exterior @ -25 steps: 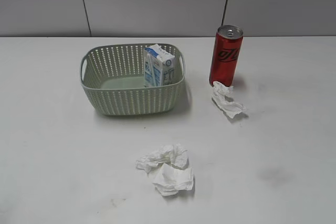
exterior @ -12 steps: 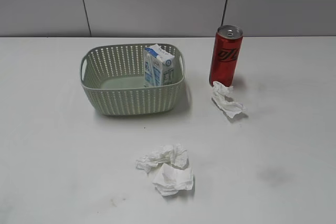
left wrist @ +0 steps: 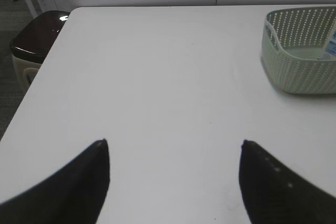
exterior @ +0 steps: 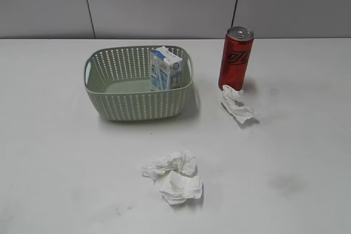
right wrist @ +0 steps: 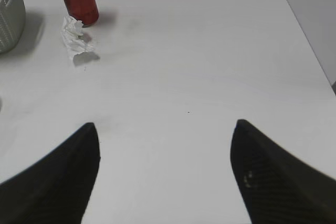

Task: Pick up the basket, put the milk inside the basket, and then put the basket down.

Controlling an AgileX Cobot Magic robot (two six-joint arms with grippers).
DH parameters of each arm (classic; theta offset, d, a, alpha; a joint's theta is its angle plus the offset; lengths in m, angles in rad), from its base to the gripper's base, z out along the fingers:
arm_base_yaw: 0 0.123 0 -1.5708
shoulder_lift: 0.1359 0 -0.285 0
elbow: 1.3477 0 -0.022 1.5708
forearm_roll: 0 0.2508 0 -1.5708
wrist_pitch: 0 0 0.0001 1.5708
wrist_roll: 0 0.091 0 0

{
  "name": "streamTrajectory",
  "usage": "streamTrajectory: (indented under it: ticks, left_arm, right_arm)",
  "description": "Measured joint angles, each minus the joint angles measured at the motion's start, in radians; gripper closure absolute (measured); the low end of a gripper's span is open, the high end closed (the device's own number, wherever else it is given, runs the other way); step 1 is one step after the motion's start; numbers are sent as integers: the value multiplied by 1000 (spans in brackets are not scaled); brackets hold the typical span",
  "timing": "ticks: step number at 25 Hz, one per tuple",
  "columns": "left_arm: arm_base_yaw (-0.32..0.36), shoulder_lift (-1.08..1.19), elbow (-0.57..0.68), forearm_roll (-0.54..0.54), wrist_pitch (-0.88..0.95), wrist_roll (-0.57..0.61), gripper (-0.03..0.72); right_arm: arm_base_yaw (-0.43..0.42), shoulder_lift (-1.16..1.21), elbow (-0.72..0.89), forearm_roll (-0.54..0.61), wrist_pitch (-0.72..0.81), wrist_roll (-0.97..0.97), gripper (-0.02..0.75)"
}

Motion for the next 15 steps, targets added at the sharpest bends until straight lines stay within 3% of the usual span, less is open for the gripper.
streamTrajectory:
  ticks: [15]
  left_arm:
    - [0, 0, 1, 0, 0, -1, 106]
  right_arm:
    - [0, 0, 0, 0, 0, 0, 148]
